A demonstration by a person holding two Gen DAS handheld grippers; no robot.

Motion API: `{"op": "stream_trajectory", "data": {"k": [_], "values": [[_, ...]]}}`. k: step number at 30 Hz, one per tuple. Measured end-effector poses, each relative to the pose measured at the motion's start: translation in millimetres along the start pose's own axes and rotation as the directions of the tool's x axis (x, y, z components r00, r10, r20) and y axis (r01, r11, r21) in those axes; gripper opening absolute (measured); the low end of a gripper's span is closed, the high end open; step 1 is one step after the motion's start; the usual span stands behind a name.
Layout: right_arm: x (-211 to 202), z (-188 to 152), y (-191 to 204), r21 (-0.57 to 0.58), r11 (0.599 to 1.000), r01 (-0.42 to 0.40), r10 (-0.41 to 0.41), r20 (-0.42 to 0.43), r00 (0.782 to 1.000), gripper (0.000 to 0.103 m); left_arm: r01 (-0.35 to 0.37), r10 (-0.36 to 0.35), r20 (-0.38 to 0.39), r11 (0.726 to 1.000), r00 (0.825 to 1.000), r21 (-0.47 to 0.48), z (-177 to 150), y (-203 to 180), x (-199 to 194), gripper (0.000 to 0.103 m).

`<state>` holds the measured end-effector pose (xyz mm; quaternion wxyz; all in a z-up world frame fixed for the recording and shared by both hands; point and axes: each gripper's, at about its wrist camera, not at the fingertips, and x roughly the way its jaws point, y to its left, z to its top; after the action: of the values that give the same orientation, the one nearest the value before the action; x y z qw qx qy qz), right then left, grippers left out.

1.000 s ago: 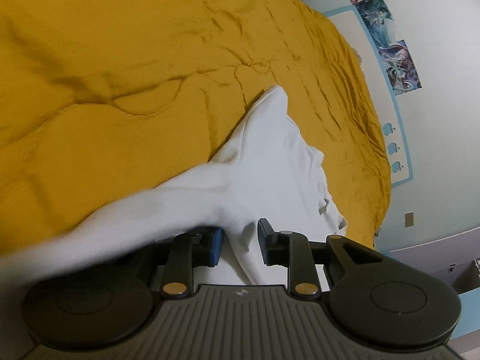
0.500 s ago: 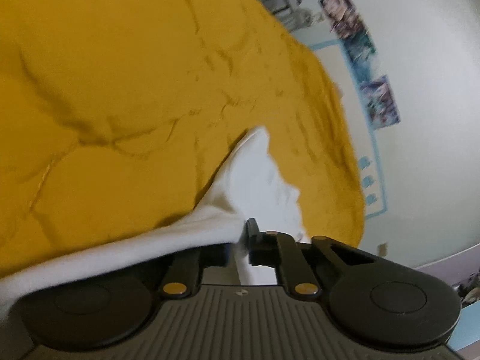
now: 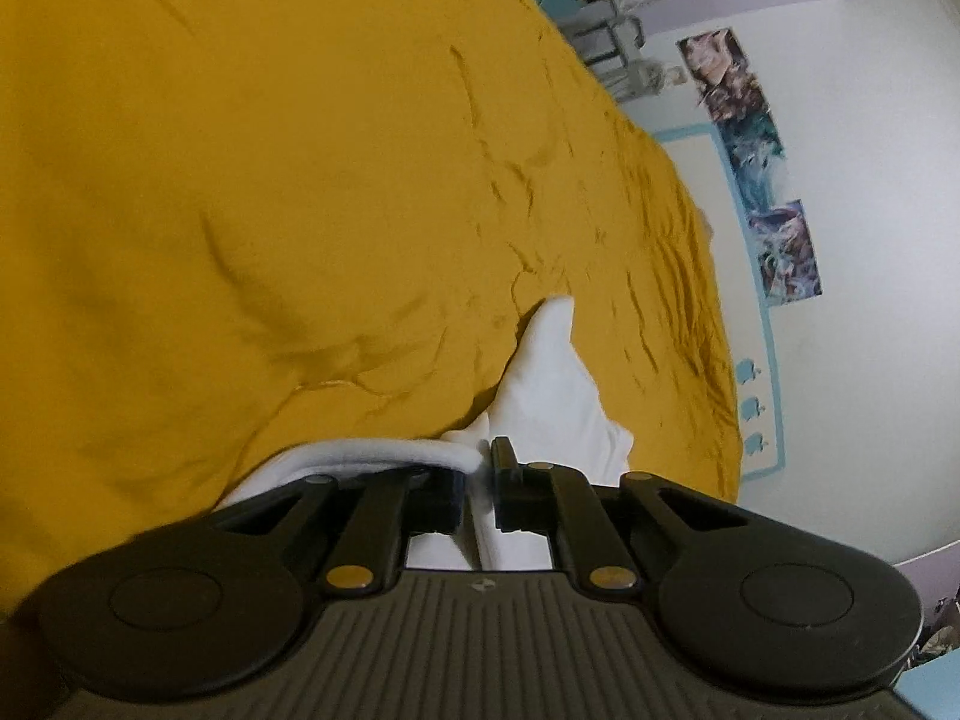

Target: Fold small clothes

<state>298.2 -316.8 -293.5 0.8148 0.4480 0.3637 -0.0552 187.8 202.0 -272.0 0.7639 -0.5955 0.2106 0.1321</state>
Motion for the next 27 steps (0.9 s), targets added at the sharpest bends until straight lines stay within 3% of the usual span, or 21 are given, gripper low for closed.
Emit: {"op": "stream_trajectory", "data": {"k": [4, 6, 12, 16, 18, 21, 23, 25, 27], "values": [[-15.2, 3.1, 3.7, -0.011, 1.000, -0.016, 0.016, 0.016, 1.000, 0.002, -0.026, 0.030, -0.064, 0.998, 0.998, 0.058, 2.3, -8.1, -10.1, 0.016], [-22.1, 4.2, 4.9, -0.013, 0.999, -0.051, 0.051, 0.015, 0.999, 0.001, -0.018, 0.028, -0.100, 0.995, 0.995, 0.100, 0.2, -14.1, -20.2, 0.027], [-36.7, -0.9, 9.8, -0.065, 0.997, -0.036, 0.038, 0.027, 0.999, 0.001, 0.038, 0.011, -0.173, 0.960, 0.985, 0.277, -22.8, -43.3, -35.9, 0.031], [-27.0, -1.0, -0.8, -0.032, 0.997, 0.064, -0.064, 0.010, 0.998, 0.009, 0.082, -0.019, -0.215, 0.953, 0.977, 0.290, -25.9, -54.0, -19.1, 0.032], [-33.9, -0.5, -3.6, 0.009, 0.999, 0.044, -0.044, -0.015, 0.999, 0.010, 0.085, -0.016, -0.235, 0.954, 0.972, 0.286, -27.1, -58.7, -9.9, 0.032], [-58.0, -5.0, 15.8, -0.077, 0.996, 0.038, -0.035, 0.041, 0.999, 0.012, 0.095, -0.011, -0.250, 0.941, 0.968, 0.325, -31.3, -63.8, -2.6, 0.032], [-65.9, -8.3, 31.6, -0.154, 0.988, 0.010, 0.001, 0.071, 0.997, 0.027, 0.085, 0.011, -0.257, 0.930, 0.966, 0.359, -36.0, -66.7, 4.5, 0.032], [-61.2, -11.5, 47.3, -0.234, 0.971, -0.041, 0.060, 0.075, 0.995, 0.034, 0.056, 0.051, -0.253, 0.916, 0.966, 0.397, -39.8, -68.1, 11.7, 0.032], [-45.8, -12.3, 53.0, -0.269, 0.962, -0.053, 0.069, 0.050, 0.996, 0.034, 0.026, 0.085, -0.250, 0.911, 0.964, 0.411, -40.7, -64.8, 17.5, 0.032]]}}
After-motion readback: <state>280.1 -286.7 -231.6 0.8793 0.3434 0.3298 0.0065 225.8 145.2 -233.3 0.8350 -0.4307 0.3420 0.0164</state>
